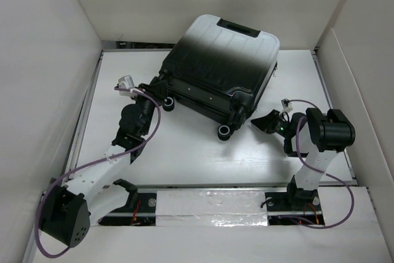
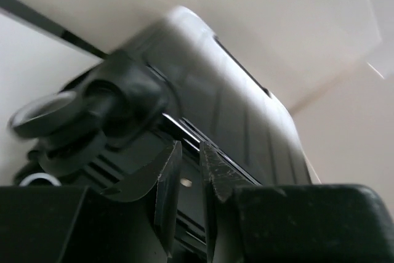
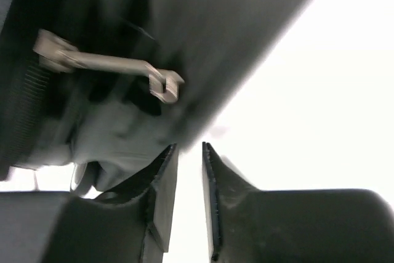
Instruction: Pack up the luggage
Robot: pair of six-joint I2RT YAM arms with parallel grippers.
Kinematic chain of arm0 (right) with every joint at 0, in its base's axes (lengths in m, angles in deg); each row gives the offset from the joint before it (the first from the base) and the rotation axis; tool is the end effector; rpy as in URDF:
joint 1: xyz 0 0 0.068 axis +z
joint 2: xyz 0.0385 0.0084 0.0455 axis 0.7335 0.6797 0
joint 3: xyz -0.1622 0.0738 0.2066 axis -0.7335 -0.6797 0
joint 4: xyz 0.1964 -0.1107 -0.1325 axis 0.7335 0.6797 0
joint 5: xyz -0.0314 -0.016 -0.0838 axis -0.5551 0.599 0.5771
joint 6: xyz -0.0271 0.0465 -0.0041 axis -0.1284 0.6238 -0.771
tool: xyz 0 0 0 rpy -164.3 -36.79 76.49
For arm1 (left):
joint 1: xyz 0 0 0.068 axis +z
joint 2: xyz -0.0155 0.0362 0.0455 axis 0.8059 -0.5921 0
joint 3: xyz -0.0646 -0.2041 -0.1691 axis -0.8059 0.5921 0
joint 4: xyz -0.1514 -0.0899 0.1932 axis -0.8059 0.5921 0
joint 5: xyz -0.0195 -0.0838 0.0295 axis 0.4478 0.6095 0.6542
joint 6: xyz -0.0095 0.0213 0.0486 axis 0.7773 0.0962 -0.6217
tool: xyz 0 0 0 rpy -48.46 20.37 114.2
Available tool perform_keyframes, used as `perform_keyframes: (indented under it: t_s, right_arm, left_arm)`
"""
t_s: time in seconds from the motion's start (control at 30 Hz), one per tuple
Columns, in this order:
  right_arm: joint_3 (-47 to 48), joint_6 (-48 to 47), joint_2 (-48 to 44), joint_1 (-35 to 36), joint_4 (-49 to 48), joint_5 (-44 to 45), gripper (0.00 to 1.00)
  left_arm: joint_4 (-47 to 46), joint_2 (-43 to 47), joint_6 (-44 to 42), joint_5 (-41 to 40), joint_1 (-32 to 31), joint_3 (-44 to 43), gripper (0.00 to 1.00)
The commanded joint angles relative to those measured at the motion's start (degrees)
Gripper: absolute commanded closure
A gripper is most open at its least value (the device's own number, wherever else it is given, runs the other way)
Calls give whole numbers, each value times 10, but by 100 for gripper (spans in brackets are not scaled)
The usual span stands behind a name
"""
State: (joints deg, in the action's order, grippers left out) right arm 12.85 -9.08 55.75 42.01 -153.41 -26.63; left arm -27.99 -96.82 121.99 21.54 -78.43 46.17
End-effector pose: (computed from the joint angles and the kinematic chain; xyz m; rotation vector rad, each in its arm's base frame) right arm 0.2621 0.0020 0.0973 0.0799 1.8862 1.0984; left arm 0.2091 -0.0873 0.3078 -0.3662 1.2935 -0.7978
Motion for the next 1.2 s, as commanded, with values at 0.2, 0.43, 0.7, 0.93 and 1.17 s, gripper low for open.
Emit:
perform_keyframes:
  t_s: [0.2,0.43,0.7,0.93,1.17]
  right_arm:
    - [-18,25,-43,-3,-300,22,78]
    - [-35,-16,-99,-3,-247,37,84]
    - [-32,-20,-99,-3,-271,22,96]
    - [-1,-21,-103,-14,-279,-11,59]
    - [58,-76,-107,-14,-211,-58,58]
  left_arm:
    - [-20,70,-38,-10,-44,-4,89]
    - [9,65,-76,17,-123,-9,98]
    - [21,5,-84,9,-223,18,100]
    - [-32,-50,-51,69,-233,51,79]
    - [-69,-133,-56,162,-262,12,52]
